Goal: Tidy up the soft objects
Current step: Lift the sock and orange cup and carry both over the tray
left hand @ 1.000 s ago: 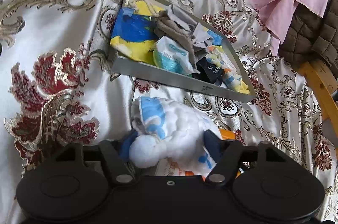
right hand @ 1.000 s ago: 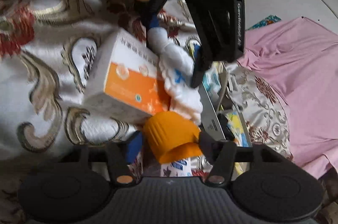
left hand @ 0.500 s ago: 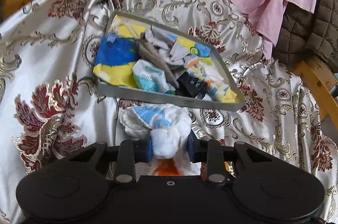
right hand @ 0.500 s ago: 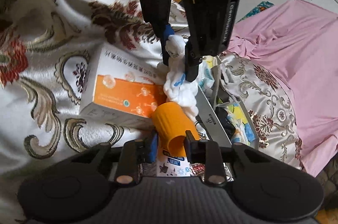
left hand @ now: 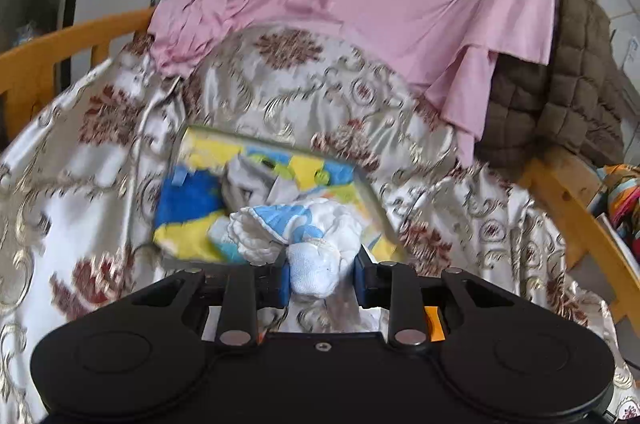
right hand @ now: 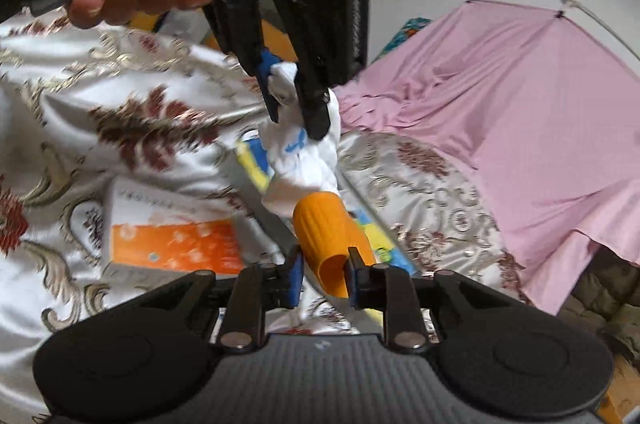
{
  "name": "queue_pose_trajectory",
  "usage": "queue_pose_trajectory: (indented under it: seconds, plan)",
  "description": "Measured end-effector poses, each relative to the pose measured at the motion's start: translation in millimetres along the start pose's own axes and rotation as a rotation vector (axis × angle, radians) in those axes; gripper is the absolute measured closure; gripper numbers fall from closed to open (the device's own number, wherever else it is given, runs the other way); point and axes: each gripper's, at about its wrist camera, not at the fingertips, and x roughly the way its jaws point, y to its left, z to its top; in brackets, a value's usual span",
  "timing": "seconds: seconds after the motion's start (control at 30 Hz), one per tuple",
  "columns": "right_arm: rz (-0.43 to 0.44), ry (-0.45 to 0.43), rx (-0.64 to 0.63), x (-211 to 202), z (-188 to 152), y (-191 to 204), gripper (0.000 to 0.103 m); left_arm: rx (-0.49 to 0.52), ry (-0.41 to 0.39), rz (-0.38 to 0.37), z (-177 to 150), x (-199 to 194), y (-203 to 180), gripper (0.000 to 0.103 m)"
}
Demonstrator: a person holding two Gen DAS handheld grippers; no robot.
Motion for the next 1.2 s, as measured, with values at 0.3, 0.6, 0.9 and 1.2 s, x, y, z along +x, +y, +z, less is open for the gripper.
queue_pose_trajectory:
  seconds: [0.3,0.6,0.9,1.2]
  plan:
    - [-0.05,0.003,0.098,22,-12,-37,0.079,0.019,-0.118,-0.118,26,68,24,0.072]
    - [-0.084,0.049,0.037,146,6,-90,0.079,0.022,-0.122,-0.104,48,157,51,0.072]
    - [-0.057,0.185,0.197,229,23,-122,0.079,0.038,0.005,0.001,82,188,77,0.072]
    - [0.023,0.352,0.296,264,9,-116,0.076,-0.06,-0.018,-0.05,39,218,105,0.07]
